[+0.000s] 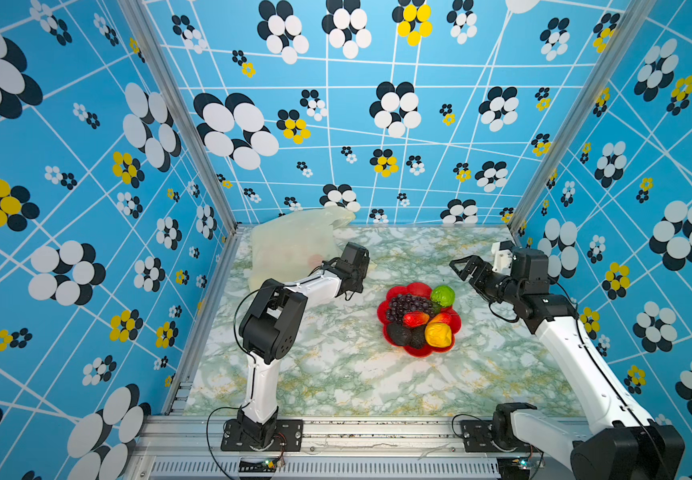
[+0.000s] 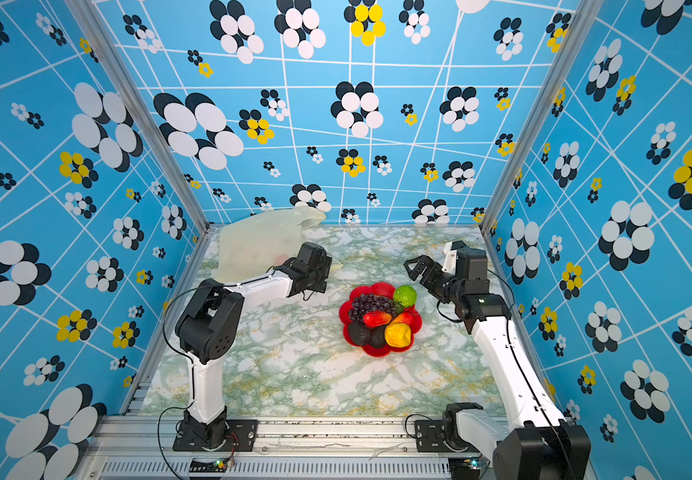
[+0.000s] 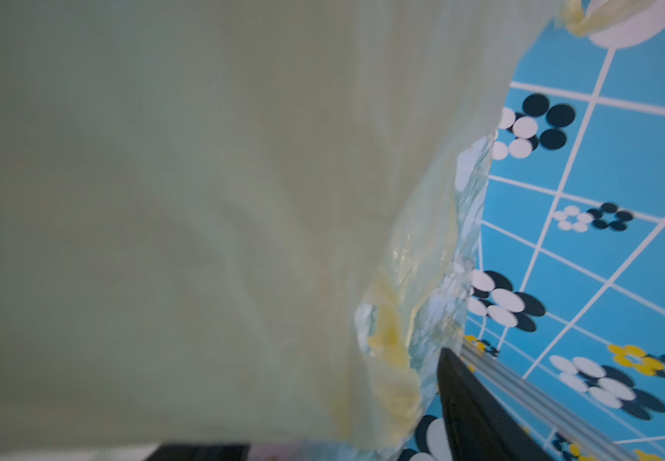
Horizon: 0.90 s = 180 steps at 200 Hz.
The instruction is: Place the fruits into the plastic bag
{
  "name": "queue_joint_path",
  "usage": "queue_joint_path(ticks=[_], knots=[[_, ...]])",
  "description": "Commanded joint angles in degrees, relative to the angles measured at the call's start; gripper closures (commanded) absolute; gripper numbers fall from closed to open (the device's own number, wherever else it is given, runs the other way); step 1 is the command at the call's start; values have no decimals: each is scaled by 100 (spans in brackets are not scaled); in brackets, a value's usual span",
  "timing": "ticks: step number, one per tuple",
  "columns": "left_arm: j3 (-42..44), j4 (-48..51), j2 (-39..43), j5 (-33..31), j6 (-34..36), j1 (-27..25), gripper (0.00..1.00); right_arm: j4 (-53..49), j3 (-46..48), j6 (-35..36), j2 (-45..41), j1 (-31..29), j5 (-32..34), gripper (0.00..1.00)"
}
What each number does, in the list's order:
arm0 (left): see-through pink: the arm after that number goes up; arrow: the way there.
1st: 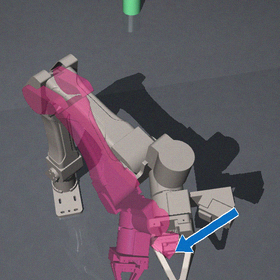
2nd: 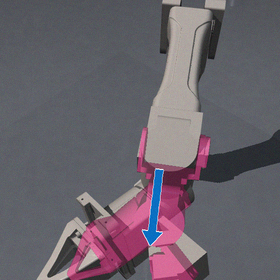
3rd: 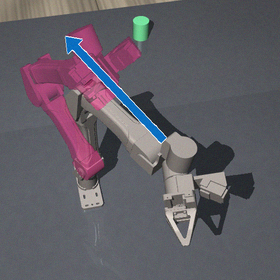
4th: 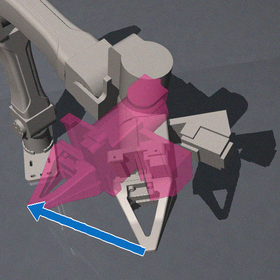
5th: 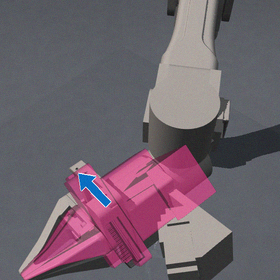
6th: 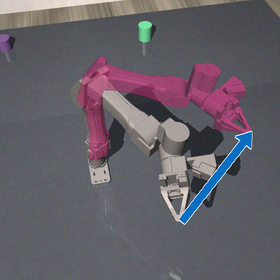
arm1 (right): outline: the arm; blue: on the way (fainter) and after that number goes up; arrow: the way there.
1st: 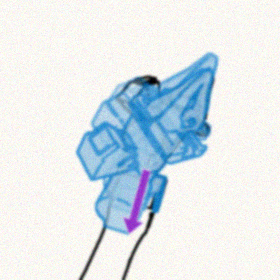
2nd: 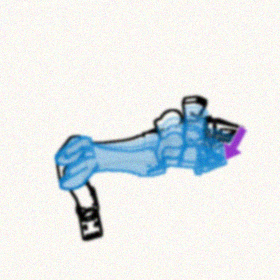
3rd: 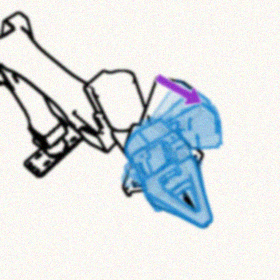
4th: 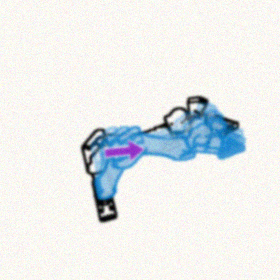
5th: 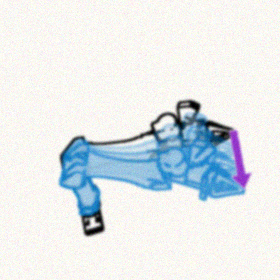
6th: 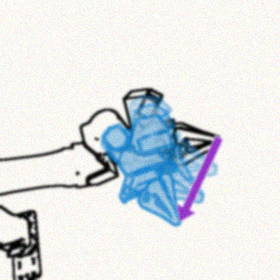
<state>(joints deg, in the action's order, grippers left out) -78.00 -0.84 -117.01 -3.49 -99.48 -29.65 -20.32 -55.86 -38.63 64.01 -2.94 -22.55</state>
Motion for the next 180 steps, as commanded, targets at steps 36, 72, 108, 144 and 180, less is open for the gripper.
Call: queue_joint_path(ticks=[36,72,108,144,180], knots=[[415,-772,268,322,787,229,92,62,84,-159,-143,31,154,1],[-586,740,626,2183,3194,516,100,78,20,-250,-220,15,51,1],[-1929,4372,1136,2778,5890,538,100,307,-34,-293,-303,-102,59,1],[-2663,6447,1890,2459,7318,574,100,387,-435,96,-126,-794,322,1],[-3019,7350,2353,2719,8037,600,100,-377,-1221,1057,343,-1394,934,0]])
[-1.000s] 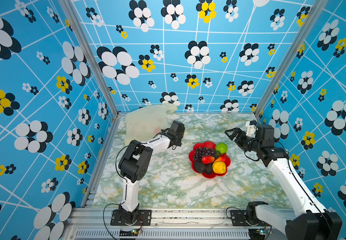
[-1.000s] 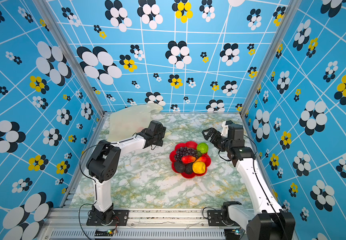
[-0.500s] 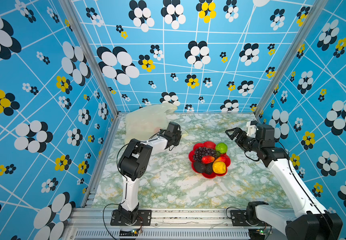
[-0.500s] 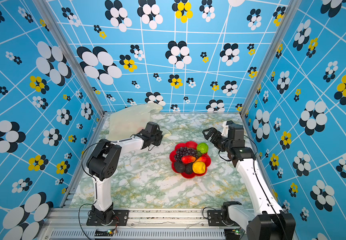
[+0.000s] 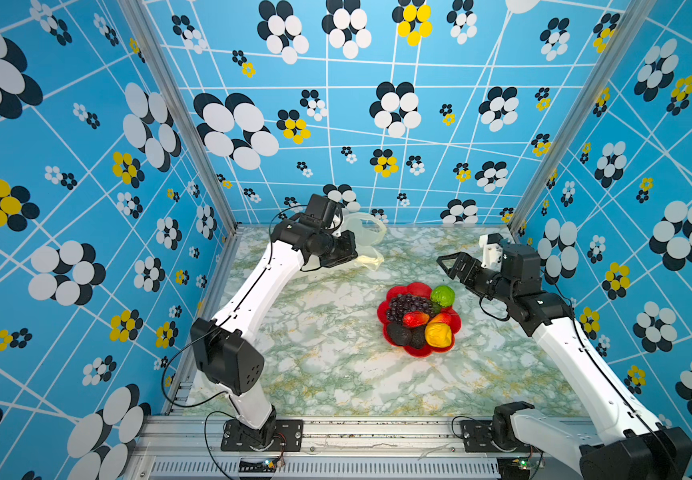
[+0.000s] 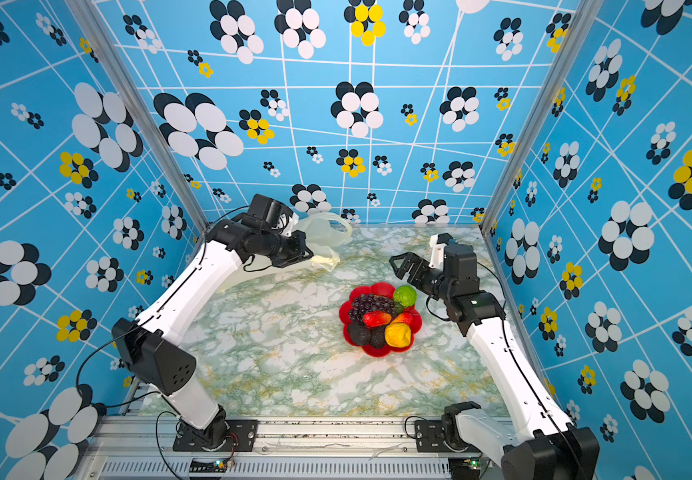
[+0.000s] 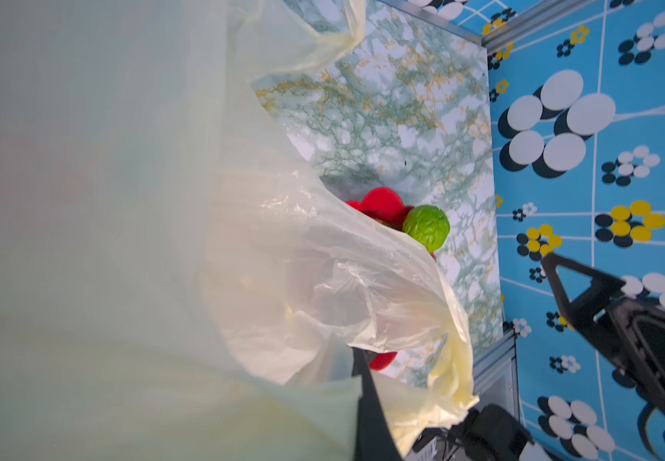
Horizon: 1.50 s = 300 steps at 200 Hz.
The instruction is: Place the fruits into the plastic bag
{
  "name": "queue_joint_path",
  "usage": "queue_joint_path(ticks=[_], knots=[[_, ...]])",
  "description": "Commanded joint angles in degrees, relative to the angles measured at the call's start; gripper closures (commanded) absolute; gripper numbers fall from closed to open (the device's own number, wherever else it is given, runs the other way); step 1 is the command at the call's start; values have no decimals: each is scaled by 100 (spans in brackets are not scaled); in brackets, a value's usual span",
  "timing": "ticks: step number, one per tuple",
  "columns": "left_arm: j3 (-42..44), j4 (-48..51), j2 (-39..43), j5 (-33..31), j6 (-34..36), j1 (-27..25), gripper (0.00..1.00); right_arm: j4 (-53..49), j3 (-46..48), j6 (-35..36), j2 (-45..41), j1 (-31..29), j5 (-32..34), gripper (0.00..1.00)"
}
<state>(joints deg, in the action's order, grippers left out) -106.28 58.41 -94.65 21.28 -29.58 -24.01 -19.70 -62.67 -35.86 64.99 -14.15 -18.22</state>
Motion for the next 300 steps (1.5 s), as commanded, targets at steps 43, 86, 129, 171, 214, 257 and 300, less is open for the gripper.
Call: queue_joint_path(ticks=[43,86,129,171,214,257,300], knots=[[196,1437,632,456,1151,121,100,-675,-808,1152,775,-615,446,1],[605,1151,814,577,1073,142,100,-1699,-1522,2099,1940,-1558,795,1],[798,1042,966,614,1059,199,100,-1850,-1894,2369,2949,-2020,1453,1],[1034,908,1094,727,1060,274,100,-1118,-2054,2624,3693,-2021,1742,2],[1238,915,1159,810,1119,360,100,-906,-2550,2837,4505,-2004,1845,15],[1391,851,1233,878,1102,423,100,-827,-3049,2729,4832,-1969,1809,54],[1503,774,1239,896,1106,635,66,-627,-3009,2260,4137,-1808,1804,100]])
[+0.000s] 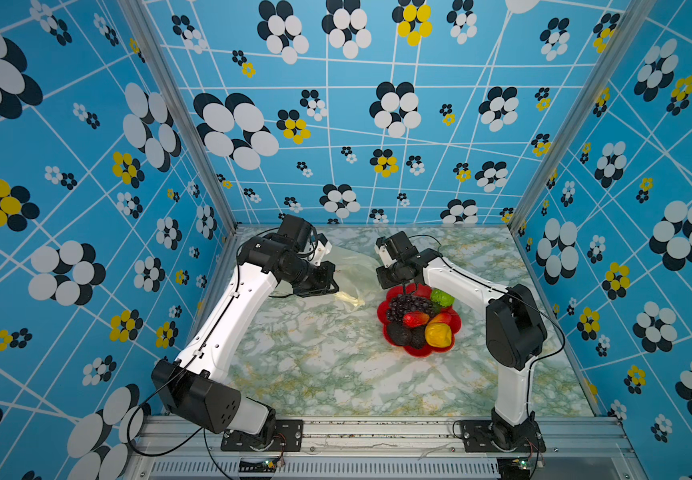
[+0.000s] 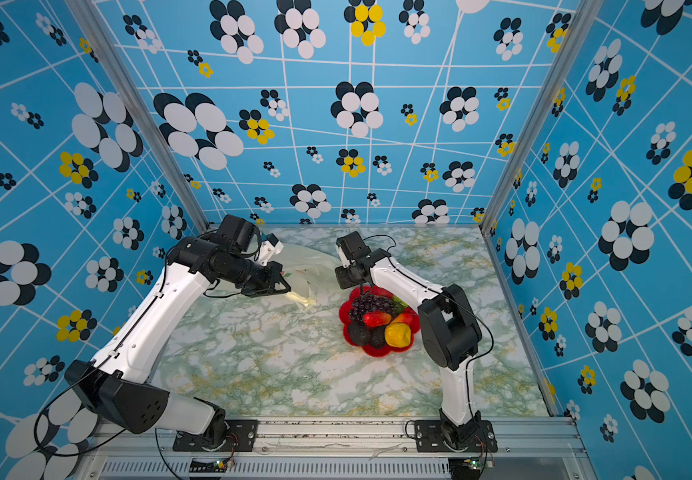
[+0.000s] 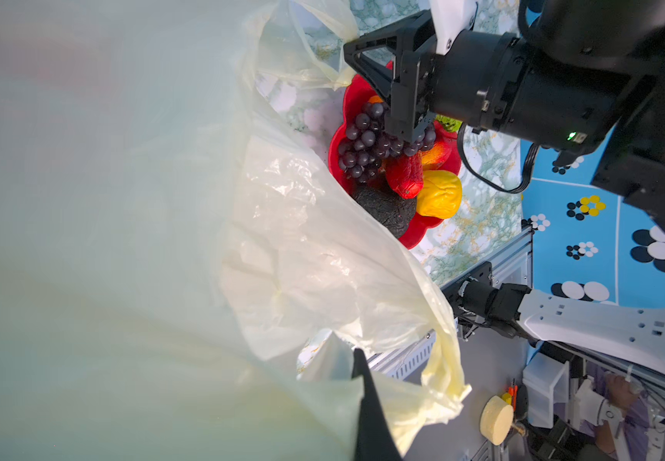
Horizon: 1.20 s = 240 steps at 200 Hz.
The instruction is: Place the fruits into the plastic bag
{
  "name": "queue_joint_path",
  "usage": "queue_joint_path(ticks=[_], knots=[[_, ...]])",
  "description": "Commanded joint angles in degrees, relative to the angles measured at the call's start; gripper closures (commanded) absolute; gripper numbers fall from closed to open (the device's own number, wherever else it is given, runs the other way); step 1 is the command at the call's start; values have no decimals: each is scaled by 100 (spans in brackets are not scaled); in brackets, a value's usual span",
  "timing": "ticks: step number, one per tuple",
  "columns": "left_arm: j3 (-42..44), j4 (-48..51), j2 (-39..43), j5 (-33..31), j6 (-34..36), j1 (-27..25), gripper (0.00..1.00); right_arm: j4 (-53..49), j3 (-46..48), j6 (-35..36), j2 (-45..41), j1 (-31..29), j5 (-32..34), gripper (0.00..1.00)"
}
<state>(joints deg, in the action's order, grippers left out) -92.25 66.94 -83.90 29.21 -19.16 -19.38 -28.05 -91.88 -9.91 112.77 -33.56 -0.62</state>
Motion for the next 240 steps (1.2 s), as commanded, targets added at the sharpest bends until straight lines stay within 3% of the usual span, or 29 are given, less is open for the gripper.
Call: queue_joint_path(ticks=[1,17,29,53,90,117,131,160,179,223,240], knots=[[101,-86,163,98,62,185,64,219,-87,-353,-672,141,45,100],[120,-205,204,119,-16,379,33,331,-119,-589,-1104,235,39,100],[147,-374,278,127,-85,533,0,170,-330,-698,-1299,284,138,100],[353,-806,643,-45,-327,874,1,-211,-711,-923,-1560,332,345,100],[1282,-1230,1598,-240,-771,1616,1,-287,-535,-1242,-1923,339,214,100],[2499,-1680,2427,407,-1358,1978,1,-283,-314,-1492,-2073,337,30,100],[3226,-2102,2923,456,-1781,1536,1,-325,-284,-1633,-2075,344,-89,100],[4070,-2516,3593,-1588,-2619,-675,1,-314,-287,-1959,-2165,303,-211,100],[4513,-3056,3615,-2462,-3265,-1621,1,-207,-288,-2079,-2270,224,-225,100],[4454,-3226,2591,-3442,-3376,-2179,0,-146,-327,-2135,-2374,3,-300,100],[4278,-2993,2259,-3959,-3192,-2216,5,-117,-241,-2195,-2421,-57,-407,100]])
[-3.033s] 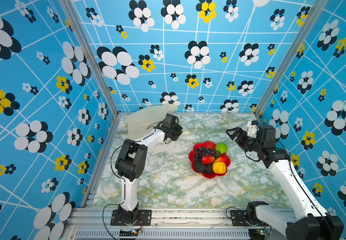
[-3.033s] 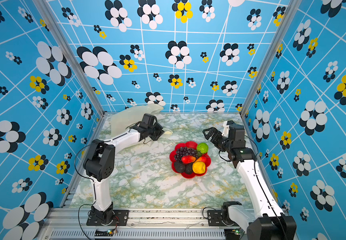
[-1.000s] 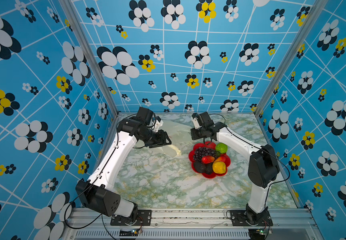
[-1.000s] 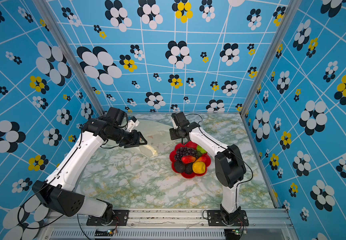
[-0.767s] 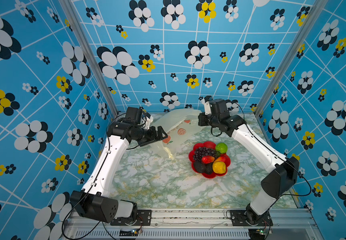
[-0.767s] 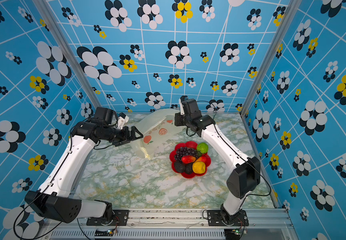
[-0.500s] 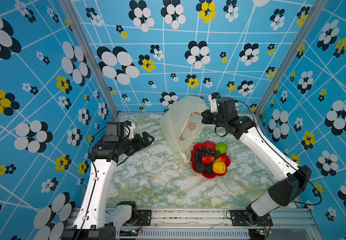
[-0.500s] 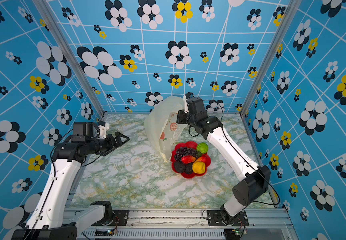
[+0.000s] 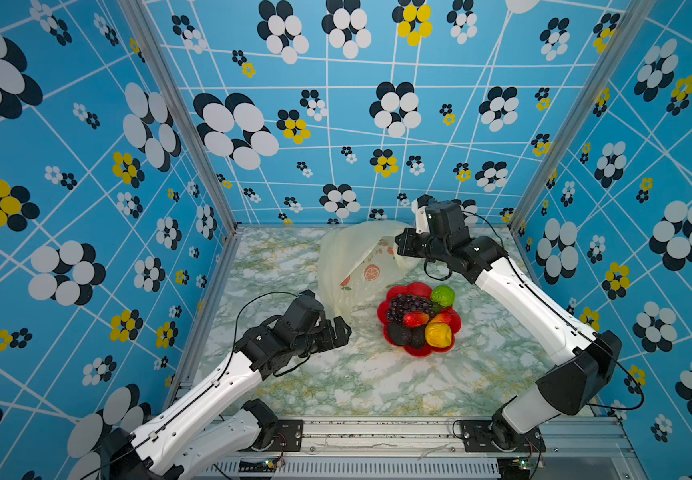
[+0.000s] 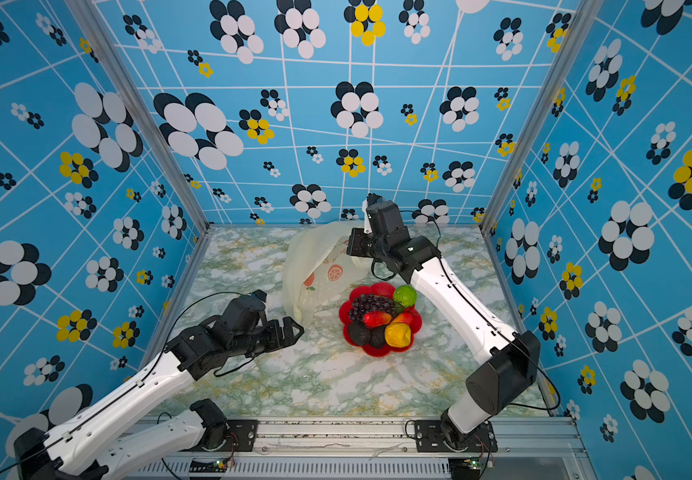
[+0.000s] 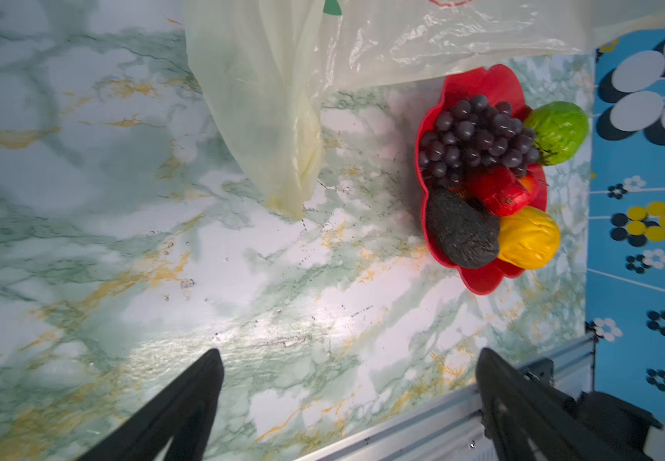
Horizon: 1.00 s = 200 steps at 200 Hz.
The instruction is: Place the fruits into the plastic bag
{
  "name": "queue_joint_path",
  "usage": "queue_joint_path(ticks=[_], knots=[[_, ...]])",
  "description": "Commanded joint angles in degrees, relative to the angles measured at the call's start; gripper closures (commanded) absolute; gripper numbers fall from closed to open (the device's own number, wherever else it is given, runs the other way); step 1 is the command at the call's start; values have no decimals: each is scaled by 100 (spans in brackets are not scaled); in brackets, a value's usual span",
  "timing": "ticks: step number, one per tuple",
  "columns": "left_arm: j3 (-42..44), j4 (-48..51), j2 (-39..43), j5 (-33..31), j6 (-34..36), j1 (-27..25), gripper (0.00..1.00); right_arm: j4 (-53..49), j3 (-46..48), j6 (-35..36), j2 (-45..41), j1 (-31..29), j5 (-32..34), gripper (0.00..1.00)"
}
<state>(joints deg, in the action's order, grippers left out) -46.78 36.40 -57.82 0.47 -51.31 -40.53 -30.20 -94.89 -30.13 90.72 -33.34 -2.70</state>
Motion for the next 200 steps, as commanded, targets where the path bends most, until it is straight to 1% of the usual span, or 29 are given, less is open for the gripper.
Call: queue_joint_path(ticks=[1,15,28,47,66,87,120,159,200], knots=[[-278,78,-372,-1124,37,-97,6,104,68,-180,-219,-82,-207,100],[-424,229,-577,-1436,204,-87,14,174,186,-263,-305,-130,-281,100],[-518,219,-792,-1535,326,-95,18,240,263,-313,-383,-163,-297,100],[-527,57,-1091,-1576,443,-102,24,283,358,-353,-466,-207,-310,100],[-507,-297,-1397,-1397,466,-109,30,325,480,-404,-489,-225,-345,100],[-565,-603,-1701,-1192,356,-218,31,330,480,-406,-485,-232,-349,100],[-752,-473,-2116,-1241,217,-490,30,356,491,-380,-452,-234,-345,100],[-468,-544,-2299,-1274,11,-540,30,445,507,-367,-410,-238,-398,100],[-396,-731,-2566,-1351,-2,-607,35,466,553,-344,-414,-234,-398,100]])
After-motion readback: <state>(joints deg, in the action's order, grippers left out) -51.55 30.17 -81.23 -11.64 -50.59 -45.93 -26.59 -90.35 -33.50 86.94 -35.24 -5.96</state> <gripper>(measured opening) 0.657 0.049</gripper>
